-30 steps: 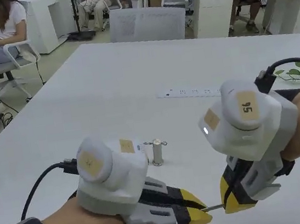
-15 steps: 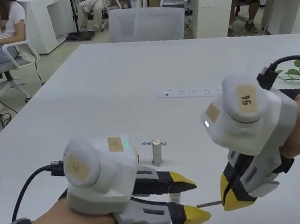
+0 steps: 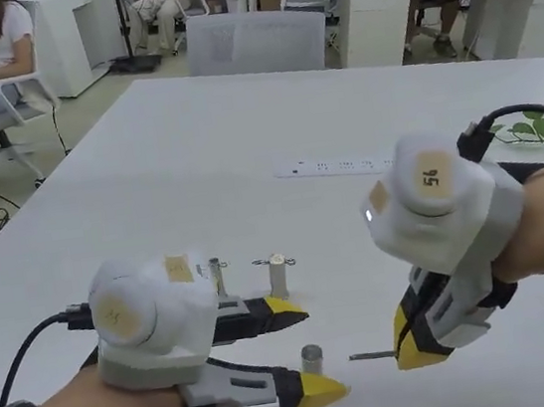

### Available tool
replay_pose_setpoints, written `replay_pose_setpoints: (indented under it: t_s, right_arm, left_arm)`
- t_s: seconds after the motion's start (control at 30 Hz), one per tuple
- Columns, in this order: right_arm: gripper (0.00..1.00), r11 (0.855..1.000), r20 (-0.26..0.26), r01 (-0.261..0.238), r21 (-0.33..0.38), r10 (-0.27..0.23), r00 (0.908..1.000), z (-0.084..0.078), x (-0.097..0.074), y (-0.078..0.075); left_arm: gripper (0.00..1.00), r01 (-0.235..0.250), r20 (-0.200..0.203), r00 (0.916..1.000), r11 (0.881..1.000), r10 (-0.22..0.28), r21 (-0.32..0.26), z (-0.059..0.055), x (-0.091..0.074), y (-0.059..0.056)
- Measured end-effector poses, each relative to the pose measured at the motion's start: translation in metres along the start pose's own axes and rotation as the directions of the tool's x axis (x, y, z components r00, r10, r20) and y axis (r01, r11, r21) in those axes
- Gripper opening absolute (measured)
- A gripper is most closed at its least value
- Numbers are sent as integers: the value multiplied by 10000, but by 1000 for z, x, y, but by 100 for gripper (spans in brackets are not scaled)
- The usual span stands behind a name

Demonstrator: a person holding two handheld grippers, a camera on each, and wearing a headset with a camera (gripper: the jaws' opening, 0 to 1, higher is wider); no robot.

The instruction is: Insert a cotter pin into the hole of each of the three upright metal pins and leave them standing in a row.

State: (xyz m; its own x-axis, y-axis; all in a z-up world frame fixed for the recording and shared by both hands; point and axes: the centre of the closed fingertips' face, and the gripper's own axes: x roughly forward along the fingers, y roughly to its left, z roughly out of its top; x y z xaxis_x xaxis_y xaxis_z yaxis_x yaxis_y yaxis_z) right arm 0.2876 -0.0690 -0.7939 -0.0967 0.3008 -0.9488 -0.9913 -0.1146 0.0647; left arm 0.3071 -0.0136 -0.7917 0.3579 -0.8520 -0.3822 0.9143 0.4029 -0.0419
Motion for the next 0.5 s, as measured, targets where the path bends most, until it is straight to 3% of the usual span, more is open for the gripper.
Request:
replay_pose_setpoints:
  t_s: [0.13, 0.2, 0.5]
  right_arm:
    - [3, 9997, 36, 59, 219, -60, 10000, 2, 4, -4]
    - [3, 9993, -45, 91, 362, -89, 9999, 2, 6, -6]
    - [3, 9951, -87, 272, 955, -265, 9996, 5, 18, -12]
  left_arm:
    - [43, 142, -278, 9995, 9999, -144, -81, -17, 3, 6]
    - [41, 291, -140, 9995, 9996, -291, -4, -19, 4, 6]
    - [25, 607, -260, 9979, 9973, -596, 425, -26, 12, 8]
